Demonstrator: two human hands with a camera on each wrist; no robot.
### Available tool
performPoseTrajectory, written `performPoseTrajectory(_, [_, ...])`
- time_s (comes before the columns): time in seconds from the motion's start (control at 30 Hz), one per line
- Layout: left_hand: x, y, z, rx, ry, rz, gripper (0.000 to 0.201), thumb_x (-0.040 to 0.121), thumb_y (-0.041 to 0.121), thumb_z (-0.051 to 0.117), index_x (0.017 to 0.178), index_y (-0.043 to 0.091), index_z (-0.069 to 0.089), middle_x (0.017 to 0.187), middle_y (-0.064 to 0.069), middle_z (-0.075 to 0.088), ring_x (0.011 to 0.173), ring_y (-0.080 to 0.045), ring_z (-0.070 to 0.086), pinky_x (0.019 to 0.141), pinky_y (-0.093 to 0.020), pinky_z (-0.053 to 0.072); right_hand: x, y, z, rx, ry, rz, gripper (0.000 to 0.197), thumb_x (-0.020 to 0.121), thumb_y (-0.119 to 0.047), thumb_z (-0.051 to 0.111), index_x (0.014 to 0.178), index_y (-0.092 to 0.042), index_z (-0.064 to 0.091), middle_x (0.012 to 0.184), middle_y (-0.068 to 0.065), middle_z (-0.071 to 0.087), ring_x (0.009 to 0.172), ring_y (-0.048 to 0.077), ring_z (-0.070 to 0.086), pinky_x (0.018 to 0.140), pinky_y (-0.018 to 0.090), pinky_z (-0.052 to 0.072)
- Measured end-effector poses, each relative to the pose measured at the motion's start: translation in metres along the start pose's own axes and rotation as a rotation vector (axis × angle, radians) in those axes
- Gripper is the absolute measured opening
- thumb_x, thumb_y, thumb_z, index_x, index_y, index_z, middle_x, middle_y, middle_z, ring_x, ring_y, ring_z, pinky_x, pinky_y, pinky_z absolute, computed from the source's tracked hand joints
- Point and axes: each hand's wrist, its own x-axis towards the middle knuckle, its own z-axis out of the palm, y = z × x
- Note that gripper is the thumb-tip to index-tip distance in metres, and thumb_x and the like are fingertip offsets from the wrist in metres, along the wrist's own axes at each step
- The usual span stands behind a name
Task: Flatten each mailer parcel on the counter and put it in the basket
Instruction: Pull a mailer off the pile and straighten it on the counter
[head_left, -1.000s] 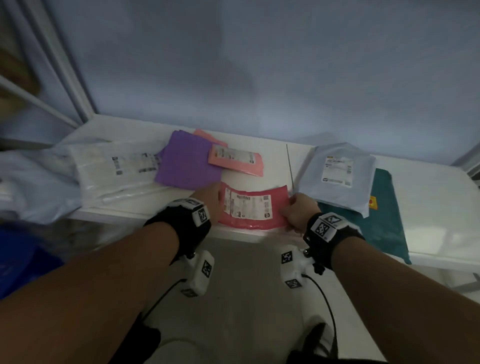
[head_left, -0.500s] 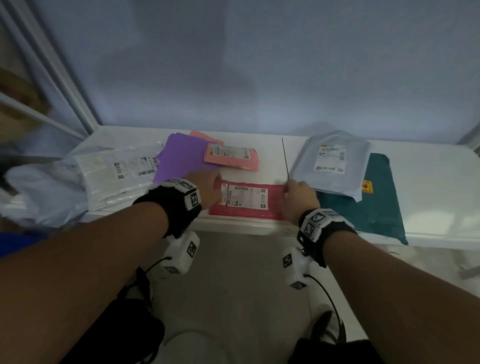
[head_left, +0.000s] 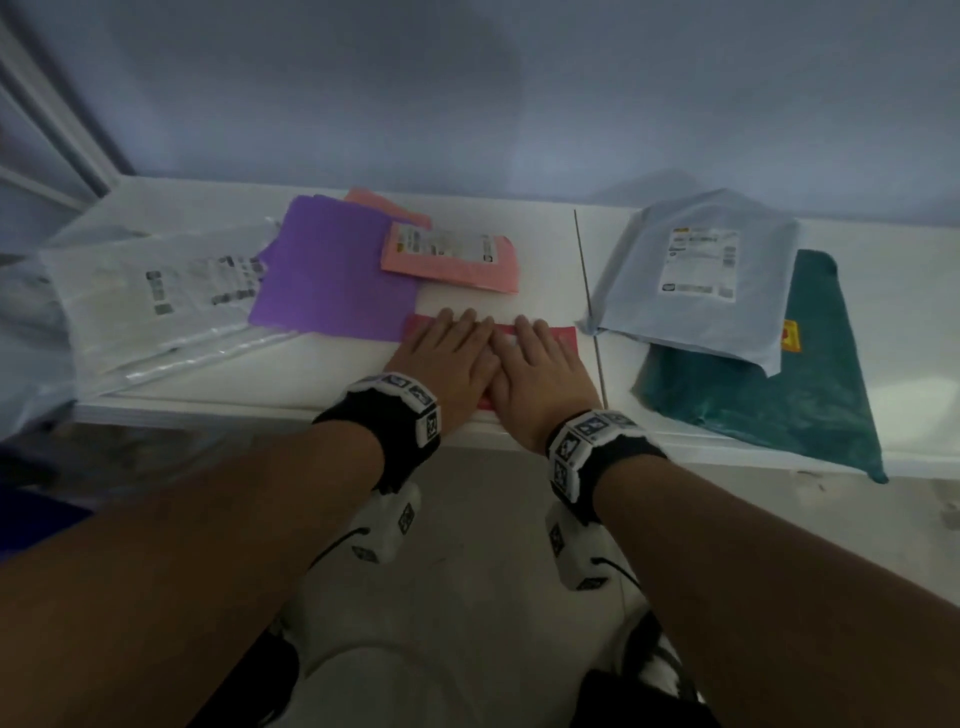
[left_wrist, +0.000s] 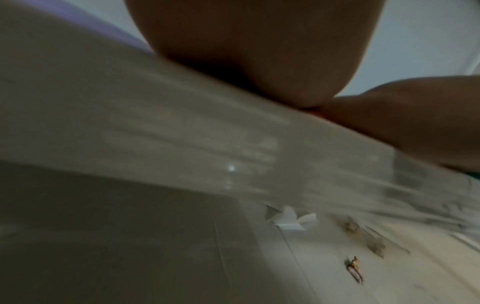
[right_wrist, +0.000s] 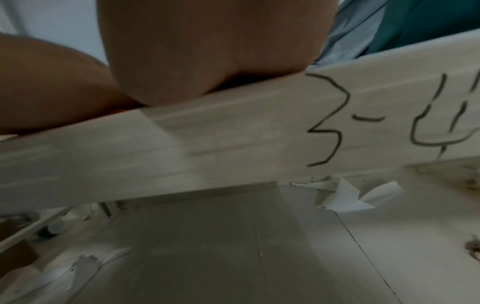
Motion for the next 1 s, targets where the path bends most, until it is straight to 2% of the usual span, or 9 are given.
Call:
performPoseTrajectory(0.07, [-0.004,-0.002,0.005,0.013,0.031,-0.006,0.062,0.098,0.045,0.004,0.155,0.019,0.007,0.162,-0.004,0.006,0.149,-0.024,0.006,0.119,-0.041,0.004,-0.001,0.004,-0.003,-0.020,-0.038,0.027,0.059,0.101,-0.052,0.016,0.157,-0.033,0.009,0.165,0.007,0.002,0.152,0.025,0.000,0.123,0.041,0.000])
performPoseTrajectory(0.13, [-0.004,-0.001,0.005,-0.035,0.050,-0.045,0.059,0.101,0.044,0.012,0.155,0.022,0.008,0.162,-0.006,0.003,0.149,-0.024,0.003,0.120,-0.040,0.002,-0.004,0.009,-0.007,-0.022,-0.058,0.076,0.065,0.097,-0.063,0.012,0.156,-0.037,0.004,0.165,0.008,-0.002,0.152,0.026,-0.002,0.123,0.041,-0.001])
performPoseTrajectory(0.2, [-0.006,-0.001,0.007,-0.048,0.049,-0.079,0.059,0.100,0.046,0.014,0.155,0.025,0.006,0.162,-0.010,-0.001,0.149,-0.026,0.000,0.121,-0.041,-0.001,-0.007,0.011,-0.007,-0.023,-0.051,0.112,0.071,0.093,-0.069,0.012,0.156,-0.038,0.003,0.165,0.010,-0.003,0.152,0.028,-0.002,0.123,0.043,0.000])
performPoseTrajectory(0.33, [-0.013,-0.004,0.009,-0.080,0.059,-0.152,0.059,0.100,0.048,0.018,0.154,0.029,0.007,0.161,-0.015,-0.001,0.148,-0.032,0.001,0.121,-0.044,0.002,-0.009,0.009,-0.004,-0.031,-0.043,0.157,0.075,0.091,-0.074,0.017,0.155,-0.038,0.004,0.164,0.013,-0.002,0.152,0.030,-0.001,0.123,0.045,0.003])
performPoseTrajectory(0.43, [-0.016,-0.003,0.008,-0.109,0.037,-0.231,0.062,0.098,0.050,0.021,0.155,0.030,0.005,0.161,-0.015,-0.003,0.148,-0.031,-0.001,0.121,-0.043,0.001,-0.009,0.016,-0.007,-0.039,-0.087,0.143,0.080,0.086,-0.080,0.015,0.155,-0.040,0.001,0.165,0.010,-0.004,0.152,0.028,-0.002,0.122,0.045,0.003])
performPoseTrajectory(0.53, [-0.012,-0.005,0.008,-0.093,0.008,-0.248,0.065,0.096,0.055,0.021,0.154,0.033,0.003,0.161,-0.014,-0.004,0.148,-0.031,-0.002,0.121,-0.042,0.001,-0.006,0.021,-0.010,-0.049,-0.116,0.126,0.083,0.083,-0.083,0.013,0.154,-0.043,-0.001,0.165,0.009,-0.007,0.152,0.027,-0.004,0.122,0.046,0.000])
performPoseTrajectory(0.77, [-0.013,-0.008,0.006,-0.056,-0.011,-0.246,0.064,0.096,0.060,0.019,0.153,0.037,0.002,0.161,-0.013,-0.004,0.148,-0.030,-0.001,0.121,-0.042,0.002,-0.008,0.019,-0.012,-0.031,-0.123,0.125,0.082,0.085,-0.081,0.015,0.155,-0.040,-0.001,0.164,0.012,-0.007,0.151,0.030,-0.004,0.122,0.046,0.000])
performPoseTrajectory(0.9, [-0.016,-0.012,0.007,-0.056,-0.017,-0.267,0.065,0.093,0.066,0.018,0.151,0.042,0.000,0.162,-0.012,-0.003,0.149,-0.028,0.001,0.120,-0.043,0.003,-0.011,0.010,-0.016,-0.099,-0.109,0.081,0.072,0.095,-0.068,0.012,0.157,-0.032,0.002,0.164,0.016,-0.006,0.151,0.032,-0.004,0.122,0.044,-0.004])
performPoseTrajectory(1.0, [-0.016,-0.011,0.008,-0.047,-0.009,-0.270,0.066,0.092,0.068,0.016,0.151,0.043,0.001,0.162,-0.012,-0.003,0.149,-0.028,0.001,0.120,-0.044,0.003,-0.013,0.007,-0.015,-0.113,-0.090,0.052,0.068,0.098,-0.062,0.012,0.157,-0.031,0.003,0.164,0.016,-0.006,0.151,0.032,-0.005,0.121,0.045,-0.005])
